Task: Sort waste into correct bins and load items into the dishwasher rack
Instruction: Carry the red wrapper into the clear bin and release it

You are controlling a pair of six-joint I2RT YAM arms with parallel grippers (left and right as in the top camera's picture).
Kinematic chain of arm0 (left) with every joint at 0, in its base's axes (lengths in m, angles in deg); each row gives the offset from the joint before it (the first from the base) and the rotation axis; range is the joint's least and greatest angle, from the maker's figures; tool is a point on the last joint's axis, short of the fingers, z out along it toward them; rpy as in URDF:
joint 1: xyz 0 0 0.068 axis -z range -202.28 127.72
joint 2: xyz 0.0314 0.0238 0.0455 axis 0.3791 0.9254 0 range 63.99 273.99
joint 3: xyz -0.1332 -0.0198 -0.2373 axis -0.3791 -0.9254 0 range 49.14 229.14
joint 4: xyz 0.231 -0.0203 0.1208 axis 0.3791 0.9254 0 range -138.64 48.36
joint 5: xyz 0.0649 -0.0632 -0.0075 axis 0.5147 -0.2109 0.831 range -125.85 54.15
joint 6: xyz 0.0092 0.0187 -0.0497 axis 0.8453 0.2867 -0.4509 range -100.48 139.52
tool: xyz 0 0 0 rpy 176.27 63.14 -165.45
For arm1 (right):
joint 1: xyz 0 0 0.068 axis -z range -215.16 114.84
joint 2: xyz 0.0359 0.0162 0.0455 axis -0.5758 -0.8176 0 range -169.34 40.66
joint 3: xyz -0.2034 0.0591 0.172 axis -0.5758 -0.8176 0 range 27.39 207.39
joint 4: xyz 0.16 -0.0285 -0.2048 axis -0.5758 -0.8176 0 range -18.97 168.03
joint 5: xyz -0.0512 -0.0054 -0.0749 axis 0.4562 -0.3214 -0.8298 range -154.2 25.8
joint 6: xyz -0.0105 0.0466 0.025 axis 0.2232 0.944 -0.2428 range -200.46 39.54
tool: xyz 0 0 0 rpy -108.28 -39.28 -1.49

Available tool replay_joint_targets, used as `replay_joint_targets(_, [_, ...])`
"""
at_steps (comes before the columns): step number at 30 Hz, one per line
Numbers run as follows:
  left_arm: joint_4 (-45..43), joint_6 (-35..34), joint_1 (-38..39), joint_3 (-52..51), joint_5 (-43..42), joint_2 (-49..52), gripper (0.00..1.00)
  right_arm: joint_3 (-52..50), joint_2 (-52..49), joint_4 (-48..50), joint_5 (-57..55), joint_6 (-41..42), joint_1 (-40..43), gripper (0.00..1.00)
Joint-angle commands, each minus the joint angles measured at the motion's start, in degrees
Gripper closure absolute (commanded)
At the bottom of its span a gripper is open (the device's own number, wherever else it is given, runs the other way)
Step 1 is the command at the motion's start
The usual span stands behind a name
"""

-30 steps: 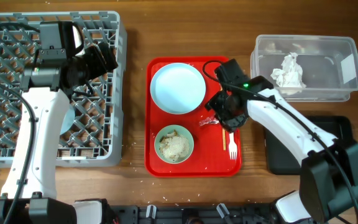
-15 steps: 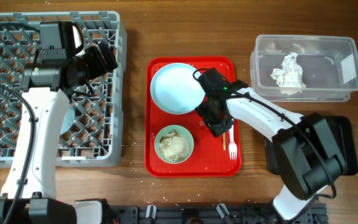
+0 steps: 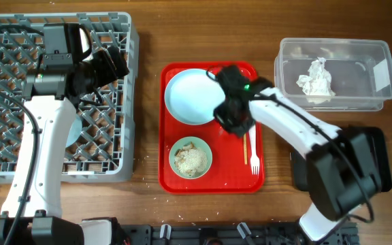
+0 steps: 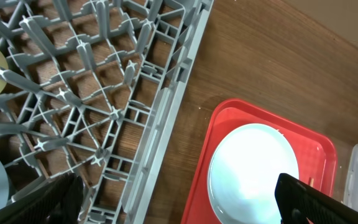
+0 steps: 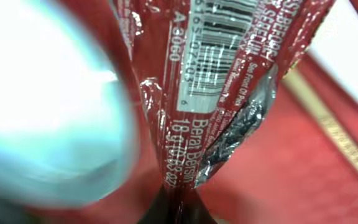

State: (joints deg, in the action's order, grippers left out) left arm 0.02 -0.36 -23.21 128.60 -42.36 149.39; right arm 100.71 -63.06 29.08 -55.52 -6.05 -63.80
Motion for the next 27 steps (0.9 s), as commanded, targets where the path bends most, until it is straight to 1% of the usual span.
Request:
replay_joint_targets(1, [-0.1,-0.5,-0.1,0.4,-0.5,-0.5,0.00,6.3,8.5,-0.6,-1.1,-6.7,4.7,0.96])
replay_joint_targets(5, [-0.1,-0.5,-0.1,0.4,-0.5,-0.5,0.00,6.5,13.9,-0.7,-5.7,-7.0,15.7,0.96])
replay_joint_targets(6, [-0.1,-0.5,-0.1,0.4,-0.5,-0.5,0.00,6.5,14.0,-0.4,-6.7,-8.0,20.1,0.96])
replay_joint_targets(10, [-0.1,-0.5,-0.1,0.4,-0.5,-0.5,0.00,6.5,13.2,2.0,-10.0,-11.2,28.6,0.96])
replay_joint_targets(11, [-0.1,-0.5,-0.1,0.4,-0.5,-0.5,0.00,6.5,12.7,3.8,-9.9,-13.7,31.0,0.93])
replay_joint_targets(12, [-0.1,-0.5,-0.1,0.4,-0.5,-0.5,0.00,6.5,12.4,5.3,-9.9,-15.3,32.7,0.74])
replay_joint_targets(13, [-0.1,-0.5,-0.1,0.4,-0.5,-0.5,0.00,6.5,12.2,6.1,-9.9,-16.6,33.8,0.64])
replay_joint_targets(14, [-0.1,-0.5,-0.1,0.4,-0.5,-0.5,0.00,6.5,11.9,6.7,-9.9,-18.1,34.7,0.31])
replay_joint_targets(15, [-0.1,-0.5,-0.1,0.4,-0.5,-0.5,0.00,6.5,11.8,7.0,-9.6,-19.8,35.3,0.09])
replay_joint_targets(16, [-0.1,-0.5,-0.1,0.4,-0.5,-0.5,0.00,6.5,11.8,7.4,-8.0,-22.9,35.6,0.00])
replay_joint_targets(18, [-0.1,-0.5,-0.1,0.4,-0.5,-0.5,0.00,6.6,12.5,8.2,-5.1,-28.4,35.8,0.00])
replay_joint_targets(20, [-0.2,-0.5,-0.1,0.4,-0.5,-0.5,0.00,6.6,13.9,8.1,-4.7,-29.7,35.8,0.00])
replay_joint_targets(22, [-0.1,-0.5,-0.1,0.4,-0.5,-0.5,0.00,6.6,16.1,8.0,-0.3,-32.3,35.8,0.00])
replay_joint_targets(24, [-0.1,-0.5,-0.1,0.4,-0.5,-0.5,0.00,6.6,18.8,8.7,10.4,-38.1,35.7,0.01])
replay_joint_targets(25, [-0.1,-0.5,-0.1,0.4,-0.5,-0.5,0.00,6.6,20.8,9.3,18.8,-43.9,35.6,0.00])
replay_joint_targets(27, [-0.2,-0.5,-0.1,0.4,-0.5,-0.5,0.00,6.6,23.4,8.5,28.0,-53.8,34.5,0.00])
